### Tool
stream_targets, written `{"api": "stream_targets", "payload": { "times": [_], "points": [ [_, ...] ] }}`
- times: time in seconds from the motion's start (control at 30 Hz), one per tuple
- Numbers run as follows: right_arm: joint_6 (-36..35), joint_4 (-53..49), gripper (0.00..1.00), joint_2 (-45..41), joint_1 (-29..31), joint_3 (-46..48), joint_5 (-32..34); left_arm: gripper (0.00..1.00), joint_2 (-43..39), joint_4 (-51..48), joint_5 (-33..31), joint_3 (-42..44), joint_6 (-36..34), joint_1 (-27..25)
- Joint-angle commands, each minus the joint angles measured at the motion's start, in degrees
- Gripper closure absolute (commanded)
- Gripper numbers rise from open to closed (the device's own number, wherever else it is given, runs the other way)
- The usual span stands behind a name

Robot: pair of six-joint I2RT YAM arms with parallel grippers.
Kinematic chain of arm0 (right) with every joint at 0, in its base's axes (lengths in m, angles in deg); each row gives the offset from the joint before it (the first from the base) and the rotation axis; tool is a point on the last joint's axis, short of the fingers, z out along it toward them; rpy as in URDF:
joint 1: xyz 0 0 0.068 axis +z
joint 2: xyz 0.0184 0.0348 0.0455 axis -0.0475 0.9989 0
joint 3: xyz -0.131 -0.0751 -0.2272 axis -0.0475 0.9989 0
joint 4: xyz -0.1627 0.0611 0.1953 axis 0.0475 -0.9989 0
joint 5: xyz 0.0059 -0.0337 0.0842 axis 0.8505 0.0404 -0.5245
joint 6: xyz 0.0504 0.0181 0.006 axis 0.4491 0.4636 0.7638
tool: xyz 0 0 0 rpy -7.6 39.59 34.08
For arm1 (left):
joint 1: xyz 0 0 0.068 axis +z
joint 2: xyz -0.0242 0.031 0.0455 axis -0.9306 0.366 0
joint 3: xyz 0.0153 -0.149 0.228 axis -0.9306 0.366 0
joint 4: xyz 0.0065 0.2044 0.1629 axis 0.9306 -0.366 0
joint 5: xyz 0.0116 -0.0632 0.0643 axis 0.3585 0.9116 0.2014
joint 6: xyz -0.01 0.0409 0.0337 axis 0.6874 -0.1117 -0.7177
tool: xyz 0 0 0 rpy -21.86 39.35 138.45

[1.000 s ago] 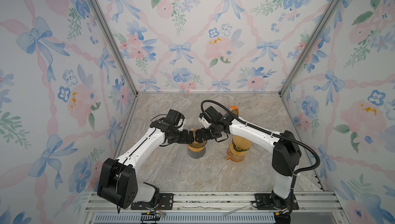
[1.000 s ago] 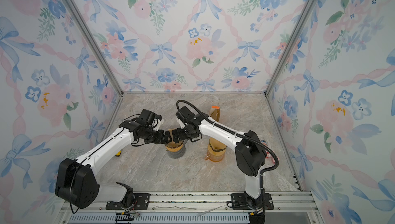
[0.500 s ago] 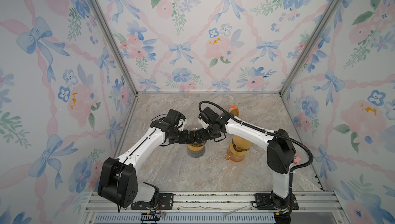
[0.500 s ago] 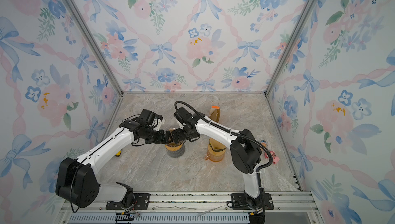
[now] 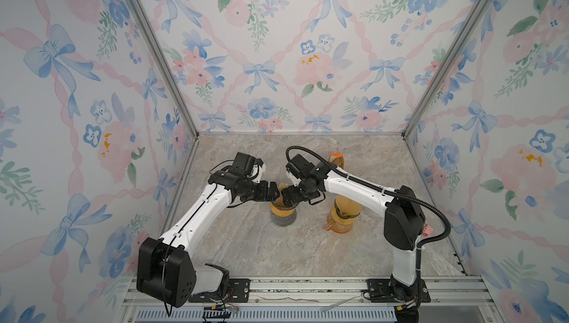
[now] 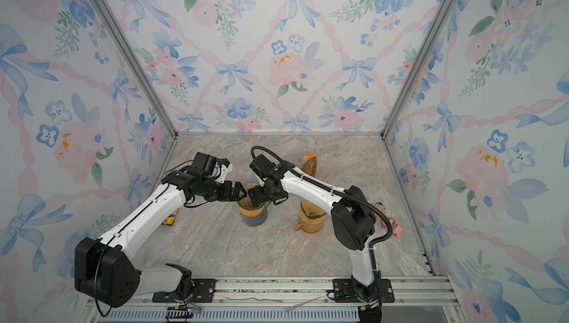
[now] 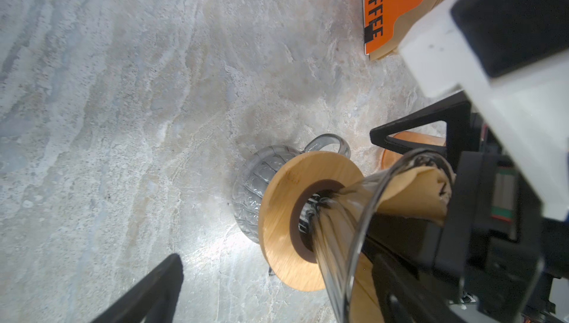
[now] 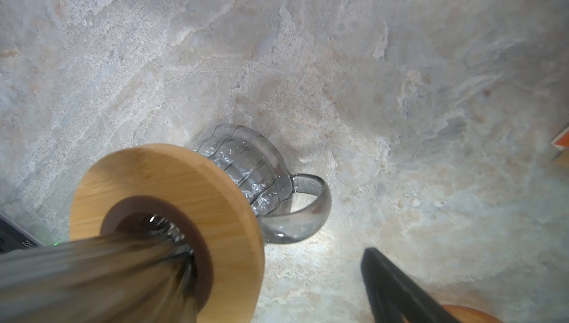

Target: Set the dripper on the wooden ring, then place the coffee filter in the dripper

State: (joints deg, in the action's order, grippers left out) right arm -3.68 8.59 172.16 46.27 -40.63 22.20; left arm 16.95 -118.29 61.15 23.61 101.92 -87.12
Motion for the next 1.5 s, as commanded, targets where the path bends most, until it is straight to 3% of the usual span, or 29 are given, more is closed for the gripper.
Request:
{"api": "stream_targets", "payload": {
  "times": [0.0,0.7,1.47],
  "points": [
    [-1.09,-3.10,0.04,0.87,0.90,-2.02,1.19,0.02,1.71,-0.24,-2.24,-0.96,-1.16,0.37],
    [0.54,0.93,0.04,-8.67,-2.12,1.41,-4.16,0.02,3.42,-0.28,-3.04,-0.44,-1.77,0.86],
    [0.37,1.35,0.04,-6.77,-0.91,1.99,-2.83,0.02,1.04,-0.16,-1.27,1.93,-1.51,2.09]
  ]
}}
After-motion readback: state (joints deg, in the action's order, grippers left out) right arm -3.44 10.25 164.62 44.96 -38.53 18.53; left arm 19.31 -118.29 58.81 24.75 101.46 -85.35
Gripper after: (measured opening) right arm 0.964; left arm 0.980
